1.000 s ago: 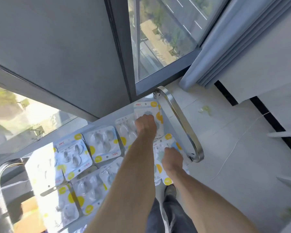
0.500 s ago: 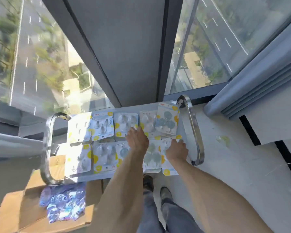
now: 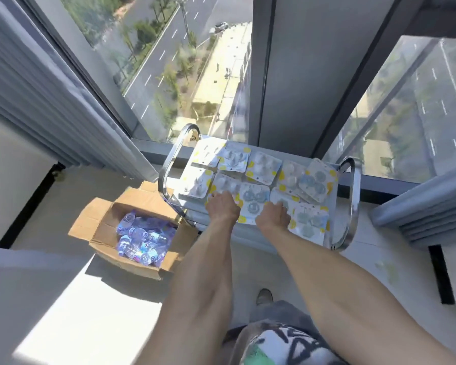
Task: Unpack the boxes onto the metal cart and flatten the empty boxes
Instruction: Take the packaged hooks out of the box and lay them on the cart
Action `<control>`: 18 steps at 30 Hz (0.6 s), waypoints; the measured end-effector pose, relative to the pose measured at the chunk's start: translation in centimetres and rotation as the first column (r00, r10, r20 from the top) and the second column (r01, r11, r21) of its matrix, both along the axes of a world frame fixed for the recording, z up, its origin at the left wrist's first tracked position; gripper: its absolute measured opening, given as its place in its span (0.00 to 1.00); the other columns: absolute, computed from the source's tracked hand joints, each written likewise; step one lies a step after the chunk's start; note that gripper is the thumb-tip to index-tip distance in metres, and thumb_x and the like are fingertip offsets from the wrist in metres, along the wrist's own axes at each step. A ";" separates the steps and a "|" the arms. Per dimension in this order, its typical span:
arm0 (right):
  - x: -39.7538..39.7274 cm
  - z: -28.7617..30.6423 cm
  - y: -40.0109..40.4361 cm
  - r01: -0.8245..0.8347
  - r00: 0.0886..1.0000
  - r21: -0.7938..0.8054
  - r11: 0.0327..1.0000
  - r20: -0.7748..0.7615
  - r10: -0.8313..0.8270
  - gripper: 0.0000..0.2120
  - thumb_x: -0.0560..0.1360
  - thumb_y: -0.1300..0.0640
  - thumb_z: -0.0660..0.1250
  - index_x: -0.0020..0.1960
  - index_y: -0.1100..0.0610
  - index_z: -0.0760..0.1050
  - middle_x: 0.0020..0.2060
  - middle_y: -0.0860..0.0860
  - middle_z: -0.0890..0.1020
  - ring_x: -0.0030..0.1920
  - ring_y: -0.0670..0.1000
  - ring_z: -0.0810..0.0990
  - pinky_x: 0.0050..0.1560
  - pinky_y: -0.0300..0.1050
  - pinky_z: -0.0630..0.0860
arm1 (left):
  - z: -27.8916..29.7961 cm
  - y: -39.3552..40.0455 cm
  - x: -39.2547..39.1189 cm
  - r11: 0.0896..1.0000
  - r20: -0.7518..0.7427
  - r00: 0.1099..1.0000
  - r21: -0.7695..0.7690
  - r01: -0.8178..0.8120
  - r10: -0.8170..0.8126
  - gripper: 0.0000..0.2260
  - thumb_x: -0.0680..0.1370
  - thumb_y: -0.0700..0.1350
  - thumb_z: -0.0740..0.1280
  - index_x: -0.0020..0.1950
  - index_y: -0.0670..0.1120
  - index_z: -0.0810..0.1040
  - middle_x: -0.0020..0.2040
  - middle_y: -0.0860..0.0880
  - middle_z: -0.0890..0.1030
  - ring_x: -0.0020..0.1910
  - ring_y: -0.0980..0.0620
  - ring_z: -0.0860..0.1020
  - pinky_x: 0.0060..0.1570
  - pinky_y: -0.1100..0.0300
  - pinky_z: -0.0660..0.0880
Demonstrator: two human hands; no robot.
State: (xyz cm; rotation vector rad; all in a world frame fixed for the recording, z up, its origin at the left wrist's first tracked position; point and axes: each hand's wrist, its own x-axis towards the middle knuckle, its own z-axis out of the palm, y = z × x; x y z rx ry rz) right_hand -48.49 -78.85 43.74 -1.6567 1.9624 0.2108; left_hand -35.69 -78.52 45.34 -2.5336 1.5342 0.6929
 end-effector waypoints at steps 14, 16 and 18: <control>17.4 0.8 10.3 -0.029 0.997 -0.069 0.997 0.066 0.033 0.17 0.79 0.60 0.59 0.66 0.58 0.71 0.66 0.59 0.68 0.67 0.60 0.68 0.65 0.54 0.67 | 0.2 13.8 17.8 0.995 -0.026 0.995 -0.030 -0.100 0.099 0.19 0.77 0.47 0.65 0.66 0.43 0.71 0.62 0.39 0.74 0.63 0.39 0.73 0.59 0.49 0.72; 20.5 0.8 12.0 -0.017 0.996 -0.070 0.997 0.082 0.023 0.15 0.78 0.59 0.61 0.64 0.59 0.73 0.65 0.59 0.69 0.66 0.61 0.69 0.64 0.54 0.68 | 0.1 15.9 21.3 0.994 -0.038 0.993 -0.012 -0.113 0.113 0.18 0.77 0.48 0.65 0.65 0.44 0.72 0.62 0.39 0.75 0.62 0.39 0.74 0.58 0.49 0.73; 23.1 0.5 13.6 -0.010 0.994 -0.082 0.997 0.105 0.019 0.15 0.78 0.58 0.61 0.63 0.59 0.74 0.64 0.59 0.71 0.66 0.61 0.70 0.64 0.54 0.68 | 0.1 17.7 24.3 0.991 -0.042 0.990 -0.007 -0.132 0.131 0.16 0.77 0.46 0.63 0.65 0.46 0.74 0.62 0.40 0.76 0.61 0.40 0.75 0.57 0.50 0.73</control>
